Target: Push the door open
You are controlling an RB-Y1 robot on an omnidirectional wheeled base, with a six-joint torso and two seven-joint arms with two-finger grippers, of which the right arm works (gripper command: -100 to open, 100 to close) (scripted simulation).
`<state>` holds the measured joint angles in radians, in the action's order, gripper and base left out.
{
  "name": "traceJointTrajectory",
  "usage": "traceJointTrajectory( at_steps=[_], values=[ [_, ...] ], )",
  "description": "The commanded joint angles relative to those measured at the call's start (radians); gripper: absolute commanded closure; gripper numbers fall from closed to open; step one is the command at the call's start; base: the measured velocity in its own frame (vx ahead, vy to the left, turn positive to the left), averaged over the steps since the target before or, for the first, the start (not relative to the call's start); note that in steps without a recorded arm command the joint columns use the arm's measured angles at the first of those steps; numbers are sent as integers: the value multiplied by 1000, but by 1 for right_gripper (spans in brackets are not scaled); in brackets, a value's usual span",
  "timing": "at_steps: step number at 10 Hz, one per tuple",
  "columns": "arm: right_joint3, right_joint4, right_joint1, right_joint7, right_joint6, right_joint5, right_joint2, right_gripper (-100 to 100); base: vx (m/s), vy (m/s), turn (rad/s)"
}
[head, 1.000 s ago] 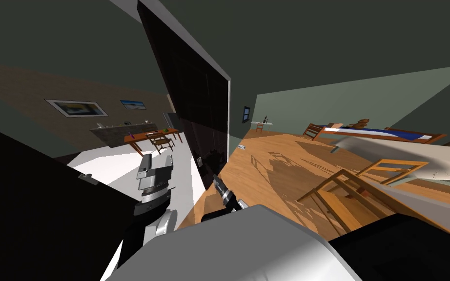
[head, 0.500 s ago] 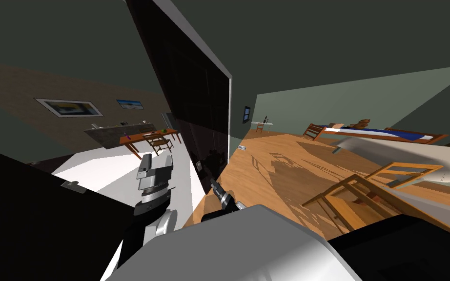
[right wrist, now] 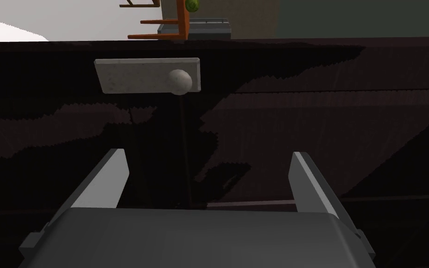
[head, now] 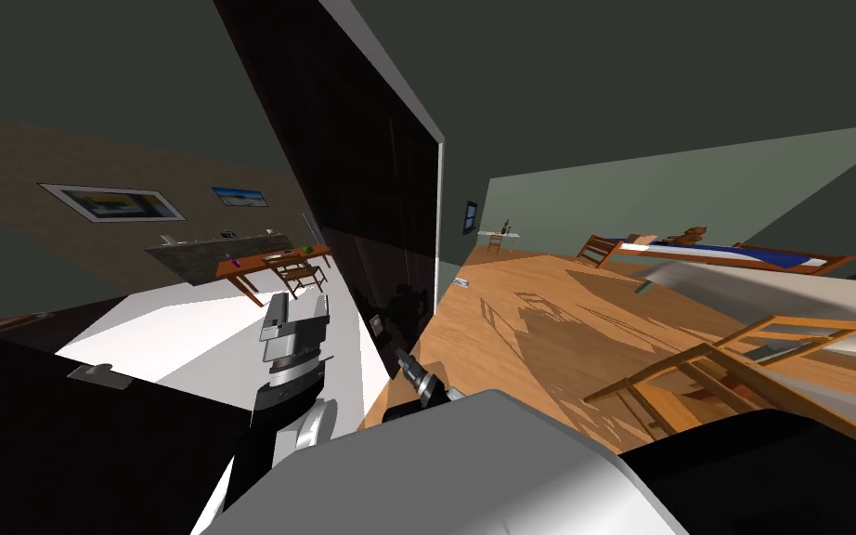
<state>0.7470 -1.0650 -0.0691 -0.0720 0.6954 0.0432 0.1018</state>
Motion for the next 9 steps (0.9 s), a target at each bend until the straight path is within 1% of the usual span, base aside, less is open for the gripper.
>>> traceJointTrajectory(
  at_steps=[1, 2, 3, 4, 6, 8, 9],
  values=[
    [14, 28, 11, -3, 8, -1, -2, -100, 118, 27, -11],
    [32, 60, 23, -6, 17, -1, -3, -100, 184, 38, -20],
    [45, 81, 31, -7, 22, -1, -5, -100, 244, 8, -22],
    [45, 81, 31, -7, 22, -1, -5, -100, 155, 6, 1],
    [66, 118, 45, -10, 32, -1, -7, -100, 141, 25, -12],
    [87, 154, 59, -13, 41, -2, -10, -100, 194, 18, -13],
    [80, 142, 57, -13, 36, -2, -11, -100, 101, 3, 0]
  ],
)
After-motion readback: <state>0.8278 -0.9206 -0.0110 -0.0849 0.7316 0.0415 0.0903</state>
